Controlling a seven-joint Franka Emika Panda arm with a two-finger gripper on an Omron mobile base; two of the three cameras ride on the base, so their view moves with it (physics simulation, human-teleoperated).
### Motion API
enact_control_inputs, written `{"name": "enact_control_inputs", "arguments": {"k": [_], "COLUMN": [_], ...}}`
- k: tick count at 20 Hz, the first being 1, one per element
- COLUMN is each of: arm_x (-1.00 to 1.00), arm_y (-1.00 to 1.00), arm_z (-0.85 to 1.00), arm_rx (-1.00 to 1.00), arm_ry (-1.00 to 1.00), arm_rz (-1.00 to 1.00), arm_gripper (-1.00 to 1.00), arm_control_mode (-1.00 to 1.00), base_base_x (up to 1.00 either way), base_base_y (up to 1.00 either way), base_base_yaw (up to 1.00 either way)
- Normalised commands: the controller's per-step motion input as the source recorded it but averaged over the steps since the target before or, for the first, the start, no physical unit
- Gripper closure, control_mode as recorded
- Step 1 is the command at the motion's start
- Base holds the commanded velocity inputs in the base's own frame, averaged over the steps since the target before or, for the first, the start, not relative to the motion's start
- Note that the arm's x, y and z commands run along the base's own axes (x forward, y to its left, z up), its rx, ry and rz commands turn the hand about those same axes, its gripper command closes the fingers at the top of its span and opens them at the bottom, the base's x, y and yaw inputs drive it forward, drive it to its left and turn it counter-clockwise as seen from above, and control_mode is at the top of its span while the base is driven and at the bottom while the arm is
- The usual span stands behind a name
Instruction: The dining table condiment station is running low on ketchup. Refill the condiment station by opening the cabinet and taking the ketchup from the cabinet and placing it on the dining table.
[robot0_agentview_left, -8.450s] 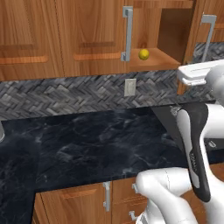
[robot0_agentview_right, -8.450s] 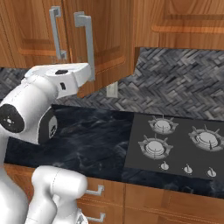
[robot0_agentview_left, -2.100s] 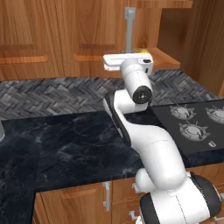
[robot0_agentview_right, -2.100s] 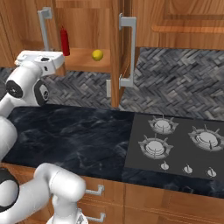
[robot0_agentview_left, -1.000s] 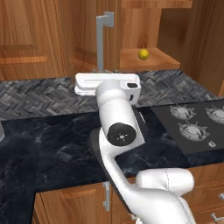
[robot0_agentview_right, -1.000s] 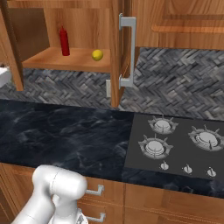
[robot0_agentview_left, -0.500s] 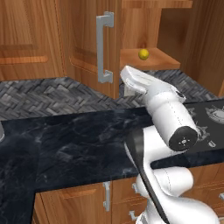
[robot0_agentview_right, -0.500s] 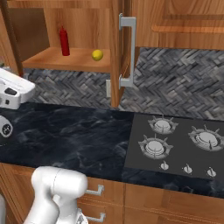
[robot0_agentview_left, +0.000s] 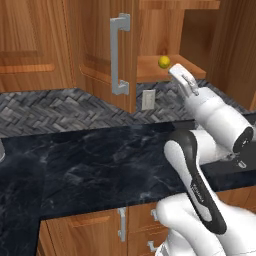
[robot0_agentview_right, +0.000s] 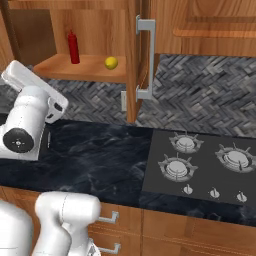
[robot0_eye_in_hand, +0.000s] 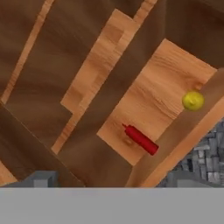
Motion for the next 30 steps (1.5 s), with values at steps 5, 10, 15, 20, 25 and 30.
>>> {"name": "enact_control_inputs", "arguments": {"k": [5,10,15,20,25,30], "arm_x": [0.9,0.63,0.06,-0.1,-0.46,-0.71], "arm_y": [0.07,0.3,0.57,0.86,0.88,0.72], "arm_z": [-0.14,-0.12,-0.02,0.0,0.0,0.01], "arm_rx": [0.39,0.25,0.02,-0.03,-0.08,-0.13], "arm_ry": [0.1,0.12,0.04,0.0,-0.02,-0.17], "arm_rz": [0.3,0.3,0.35,0.38,0.36,0.25], "arm_gripper": [-1.0,-1.0,-1.0,-1.0,-1.0,-1.0], "arm_control_mode": [-1.0,-1.0,-1.0,-1.0,-1.0,-1.0], "base_base_x": [0.0,0.0,0.0,0.0,0.0,0.0], "base_base_y": [0.0,0.0,0.0,0.0,0.0,0.0], "base_base_yaw": [0.0,0.0,0.0,0.0,0.0,0.0]}}
